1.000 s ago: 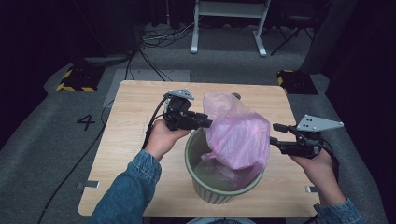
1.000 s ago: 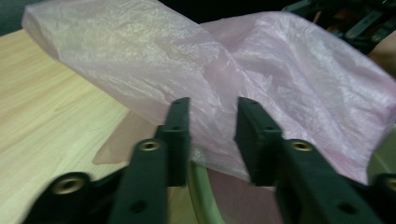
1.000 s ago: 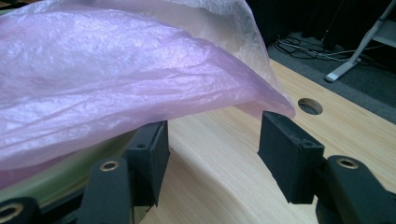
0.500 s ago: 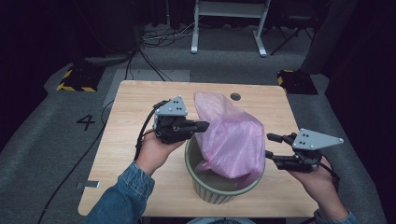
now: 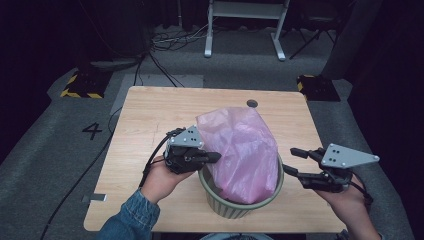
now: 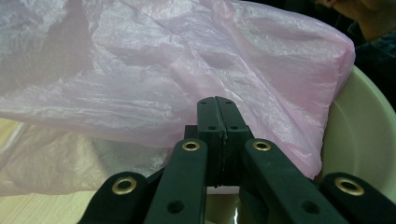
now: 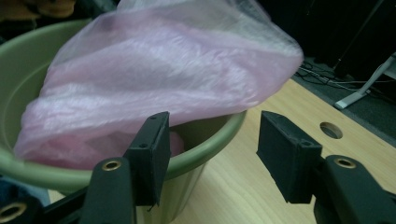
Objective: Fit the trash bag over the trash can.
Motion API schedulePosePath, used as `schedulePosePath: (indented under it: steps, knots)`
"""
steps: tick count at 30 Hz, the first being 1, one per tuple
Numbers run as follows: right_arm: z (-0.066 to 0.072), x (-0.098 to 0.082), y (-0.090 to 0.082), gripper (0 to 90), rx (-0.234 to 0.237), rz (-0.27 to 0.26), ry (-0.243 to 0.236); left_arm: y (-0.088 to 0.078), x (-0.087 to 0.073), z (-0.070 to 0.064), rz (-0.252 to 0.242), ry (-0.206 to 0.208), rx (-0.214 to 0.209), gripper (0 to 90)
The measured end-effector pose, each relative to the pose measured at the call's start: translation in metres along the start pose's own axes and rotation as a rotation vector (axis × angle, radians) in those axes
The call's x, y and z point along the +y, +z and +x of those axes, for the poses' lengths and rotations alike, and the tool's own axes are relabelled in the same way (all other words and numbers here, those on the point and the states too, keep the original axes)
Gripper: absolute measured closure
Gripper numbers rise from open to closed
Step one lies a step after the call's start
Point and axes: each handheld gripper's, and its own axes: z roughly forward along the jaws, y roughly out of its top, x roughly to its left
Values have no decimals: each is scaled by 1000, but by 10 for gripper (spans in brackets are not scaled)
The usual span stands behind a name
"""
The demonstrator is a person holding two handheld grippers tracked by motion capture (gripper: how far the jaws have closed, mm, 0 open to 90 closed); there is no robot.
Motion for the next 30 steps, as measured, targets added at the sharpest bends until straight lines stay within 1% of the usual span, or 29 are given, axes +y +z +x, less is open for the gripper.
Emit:
schedulePosePath:
  steps: [4,8,10,11,13,14,15,16,18,20,22,23,25,27,28,29,30]
  knots:
    - [-9,6,3,441,-4,-5,19,1,-2,-1,11,1,14,894]
    - [-14,13,12,431,1,-12,23,0,-4,-1,15,-3,27,889]
    - [-16,18,18,429,5,-23,22,-1,-4,0,5,-7,35,865]
    - [-18,20,21,428,8,-27,24,-3,-4,0,-6,-6,48,822]
    - [-21,24,27,426,13,-28,33,-7,-4,1,-24,-11,62,694]
    - [-23,26,29,424,17,-29,42,-10,-4,2,-36,-16,67,613]
    - [-25,28,32,420,16,-30,46,-13,-3,4,-49,-23,76,540]
    - [-26,30,34,416,13,-29,46,-16,-3,6,-67,-38,83,489]
    - [-29,33,40,414,10,-18,44,-21,-1,13,-95,-62,98,432]
    - [-33,35,48,411,9,0,45,-23,2,20,-119,-89,118,396]
    - [-35,36,56,412,16,22,53,-22,5,27,-128,-118,113,393]
    - [-35,36,60,416,18,34,56,-20,6,31,-120,-125,115,392]
    - [-35,35,66,440,24,56,59,-14,7,38,-110,-157,113,393]
    - [-35,34,69,496,37,75,59,-7,8,44,-89,-178,95,398]
    - [-34,34,71,534,41,85,60,-4,9,46,-72,-183,94,406]
    - [-34,34,72,587,39,94,56,-1,9,48,-58,-188,92,425]
    - [-33,33,72,621,34,103,47,1,8,49,-51,-194,85,472]
